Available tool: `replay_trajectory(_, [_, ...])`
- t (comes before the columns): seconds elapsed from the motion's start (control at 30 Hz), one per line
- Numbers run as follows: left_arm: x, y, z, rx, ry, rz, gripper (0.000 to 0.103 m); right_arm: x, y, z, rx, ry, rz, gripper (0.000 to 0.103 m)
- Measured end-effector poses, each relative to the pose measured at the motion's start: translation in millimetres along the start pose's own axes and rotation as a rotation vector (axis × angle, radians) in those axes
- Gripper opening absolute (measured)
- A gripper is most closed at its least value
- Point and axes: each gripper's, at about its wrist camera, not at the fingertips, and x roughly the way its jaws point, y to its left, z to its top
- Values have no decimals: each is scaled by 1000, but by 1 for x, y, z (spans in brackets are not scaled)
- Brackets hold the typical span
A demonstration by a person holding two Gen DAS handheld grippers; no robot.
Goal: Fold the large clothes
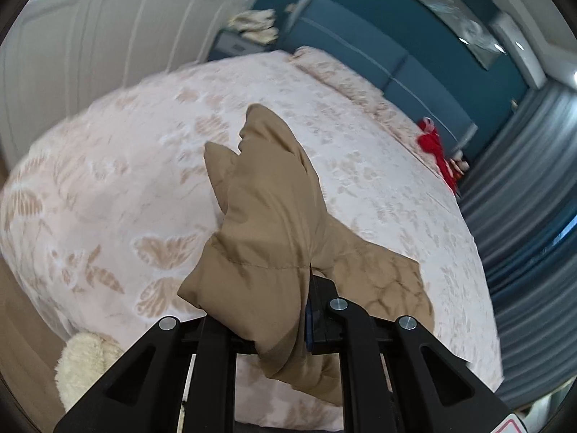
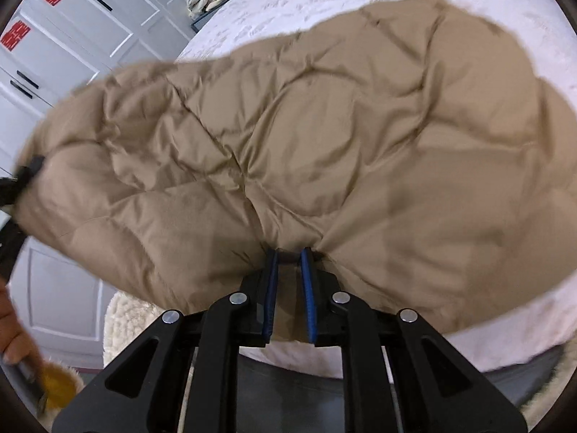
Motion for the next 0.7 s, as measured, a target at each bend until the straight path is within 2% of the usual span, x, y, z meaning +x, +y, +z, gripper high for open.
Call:
replay_trajectory(0.1, [-15, -34, -1, 81, -23, -40, 10, 22, 9, -2, -13, 42, 72, 10])
replay_trajectory(0.13, [-16, -49, -3, 112, -18, -60, 10, 31, 14, -3, -37, 50, 91, 6])
replay_trajectory(0.3, [9, -120, -27, 282, 39, -139, 10, 23, 11, -8, -28, 58, 89, 6])
replay_trajectory(0.37, [24, -140, -37, 329, 80, -166, 10, -6, -10, -11, 17, 40, 128, 7])
replay_trajectory(0.47, [59, -173, -62, 379, 166, -196, 10, -50, -49, -12, 91, -15, 108, 8])
replay_trajectory(0.53, [82, -189, -80, 407, 213, -191, 10, -75, -77, -14, 158, -51, 94, 8])
replay_trajectory(0.6, [102, -201, -96, 429, 254, -185, 10, -99, -103, -17, 209, -90, 63, 10])
replay_trajectory(0.7, [126, -214, -121, 464, 309, -169, 10, -124, -124, -21, 213, -139, -31, 10])
